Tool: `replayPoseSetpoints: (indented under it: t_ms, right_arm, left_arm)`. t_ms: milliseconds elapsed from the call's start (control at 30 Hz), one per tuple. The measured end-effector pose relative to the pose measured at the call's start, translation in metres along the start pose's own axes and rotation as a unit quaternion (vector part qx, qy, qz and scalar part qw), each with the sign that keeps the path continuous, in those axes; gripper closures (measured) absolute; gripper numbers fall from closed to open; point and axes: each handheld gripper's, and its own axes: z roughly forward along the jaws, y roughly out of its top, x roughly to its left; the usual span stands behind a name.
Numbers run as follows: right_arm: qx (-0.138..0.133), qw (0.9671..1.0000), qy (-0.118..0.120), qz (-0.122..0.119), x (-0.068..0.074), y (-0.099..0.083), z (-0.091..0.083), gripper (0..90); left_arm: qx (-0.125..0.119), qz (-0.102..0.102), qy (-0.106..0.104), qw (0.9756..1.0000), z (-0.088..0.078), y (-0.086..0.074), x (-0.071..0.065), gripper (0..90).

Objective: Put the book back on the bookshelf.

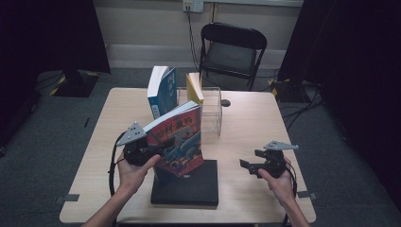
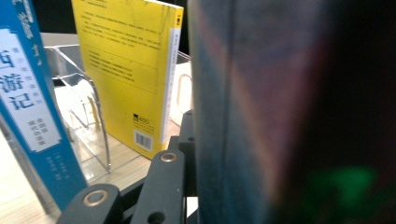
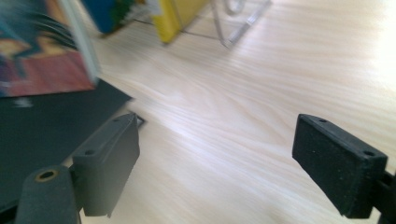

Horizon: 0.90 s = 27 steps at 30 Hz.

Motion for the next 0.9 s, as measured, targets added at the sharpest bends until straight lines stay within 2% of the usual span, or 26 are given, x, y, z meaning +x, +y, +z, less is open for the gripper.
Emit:
replayPoseSetpoints:
  t_ms: [100, 200, 300, 400, 467, 533, 633, 733, 900]
  right_arm:
    - [0.020, 0.9996, -0.019, 0.006, -0.008, -0.007, 0.009, 14.7]
    - [0.040, 0.9988, -0.028, 0.005, -0.012, -0.010, 0.015, 14.8]
    - [0.059, 0.9976, -0.035, 0.008, -0.014, -0.012, 0.021, 14.9]
    - [0.074, 0.9965, -0.037, 0.009, -0.016, -0.015, 0.026, 15.5]
    - [0.074, 0.9965, -0.038, 0.007, -0.017, -0.016, 0.027, 15.3]
    - [0.077, 0.9962, -0.038, 0.008, -0.017, -0.017, 0.028, 15.0]
    - [0.089, 0.9951, -0.043, 0.001, -0.017, -0.020, 0.031, 14.9]
    - [0.091, 0.9946, -0.050, -0.005, -0.016, -0.022, 0.034, 14.8]
    - [0.082, 0.9945, -0.062, -0.018, -0.014, -0.025, 0.036, 14.2]
  left_arm:
    - [-0.001, -0.002, 0.011, 0.9999, -0.001, 0.001, 0.002, 74.6]
    - [-0.002, -0.012, 0.023, 0.9997, -0.002, 0.002, 0.005, 74.6]
    - [-0.002, -0.014, 0.043, 0.9990, -0.001, 0.004, 0.007, 74.7]
    - [0.000, -0.033, 0.053, 0.9981, 0.000, 0.006, 0.006, 74.7]
    - [0.003, -0.029, 0.058, 0.9979, 0.001, 0.008, 0.004, 74.7]
    - [0.004, -0.017, 0.064, 0.9978, 0.004, 0.010, 0.001, 74.7]
    - [0.005, -0.013, 0.082, 0.9965, 0.008, 0.011, -0.002, 74.7]
    - [0.009, -0.024, 0.093, 0.9953, 0.012, 0.014, -0.001, 74.7]
    - [0.008, -0.025, 0.106, 0.9940, 0.019, 0.018, 0.000, 74.7]
